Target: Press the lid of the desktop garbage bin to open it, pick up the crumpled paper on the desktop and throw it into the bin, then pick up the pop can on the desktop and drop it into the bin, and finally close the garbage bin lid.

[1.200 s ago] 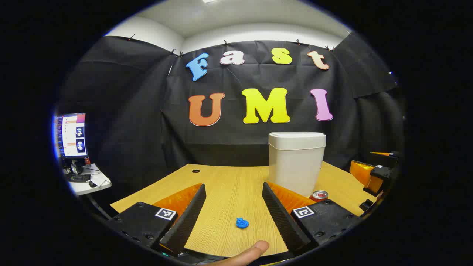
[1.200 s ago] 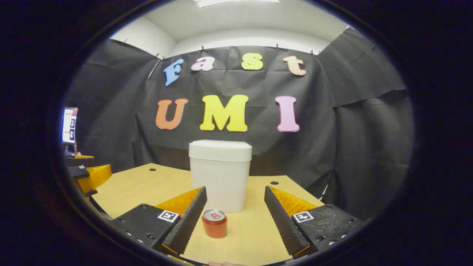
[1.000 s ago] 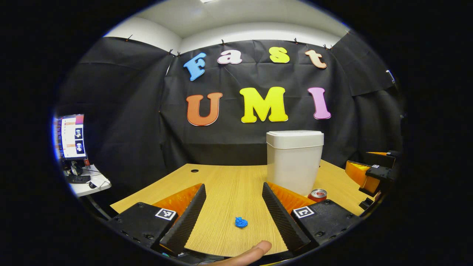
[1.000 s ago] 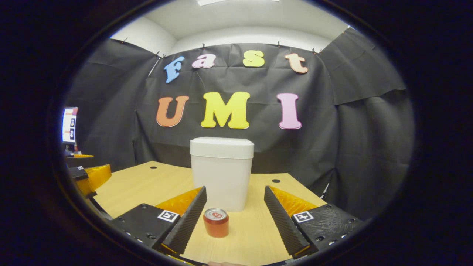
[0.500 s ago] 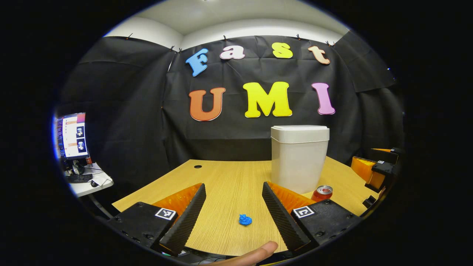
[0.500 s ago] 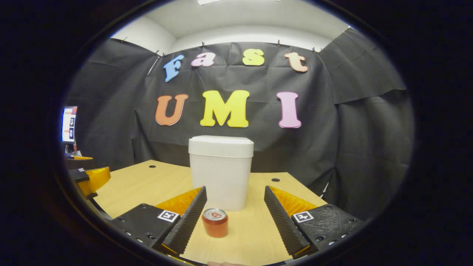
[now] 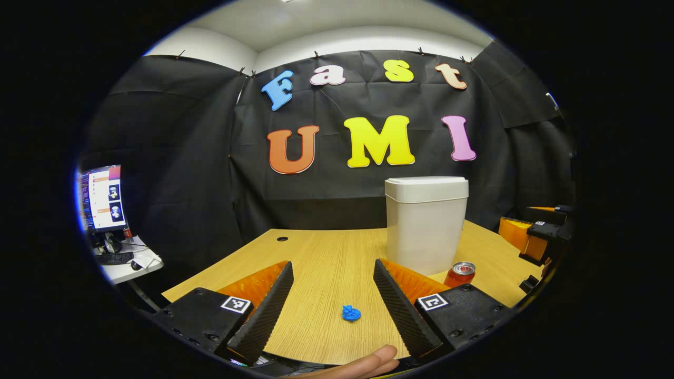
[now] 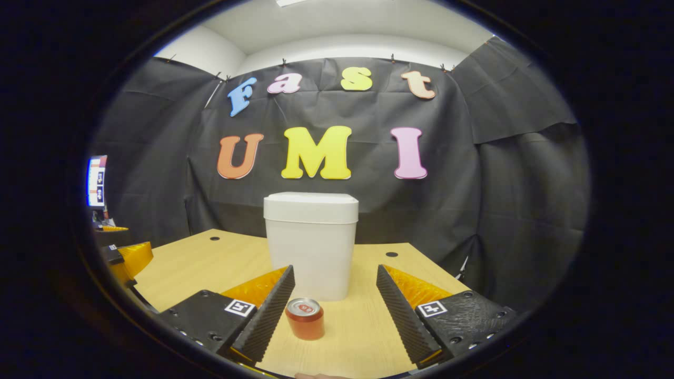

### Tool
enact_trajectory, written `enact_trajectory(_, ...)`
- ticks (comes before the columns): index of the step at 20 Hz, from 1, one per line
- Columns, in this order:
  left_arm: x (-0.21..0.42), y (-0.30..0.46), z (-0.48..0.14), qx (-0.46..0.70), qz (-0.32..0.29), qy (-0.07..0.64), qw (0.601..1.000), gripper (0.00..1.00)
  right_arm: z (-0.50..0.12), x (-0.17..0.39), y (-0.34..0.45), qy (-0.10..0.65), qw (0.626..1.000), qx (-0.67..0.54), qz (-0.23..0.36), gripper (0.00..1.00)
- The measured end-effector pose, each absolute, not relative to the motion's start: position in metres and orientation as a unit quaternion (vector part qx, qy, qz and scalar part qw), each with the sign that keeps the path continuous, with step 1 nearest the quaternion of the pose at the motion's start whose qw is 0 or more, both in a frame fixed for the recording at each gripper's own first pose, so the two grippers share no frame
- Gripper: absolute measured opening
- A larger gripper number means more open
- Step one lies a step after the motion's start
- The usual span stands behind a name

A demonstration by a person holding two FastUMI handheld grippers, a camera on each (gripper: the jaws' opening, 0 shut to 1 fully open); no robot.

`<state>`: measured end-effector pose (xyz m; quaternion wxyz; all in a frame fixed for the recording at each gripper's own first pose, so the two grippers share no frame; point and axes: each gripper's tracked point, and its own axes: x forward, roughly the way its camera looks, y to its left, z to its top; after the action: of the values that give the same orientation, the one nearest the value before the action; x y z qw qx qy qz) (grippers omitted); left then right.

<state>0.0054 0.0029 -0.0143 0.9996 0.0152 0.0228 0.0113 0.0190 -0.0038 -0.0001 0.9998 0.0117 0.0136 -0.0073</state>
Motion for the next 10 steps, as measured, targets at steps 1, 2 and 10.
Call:
enact_trajectory(1,0.006,0.004,-0.016,0.018,0.014,0.024,0.999,0.99,0.004,0.021,-0.003,0.011,1.000,0.010,-0.007,0.96)
enact_trajectory(2,0.006,0.004,-0.017,0.018,0.014,0.025,0.999,0.99,0.007,0.024,-0.004,0.007,1.000,0.008,-0.007,0.96)
enact_trajectory(10,0.007,0.007,-0.019,0.015,0.015,0.031,0.999,0.99,0.053,0.062,-0.005,-0.017,1.000,0.007,-0.015,0.95)
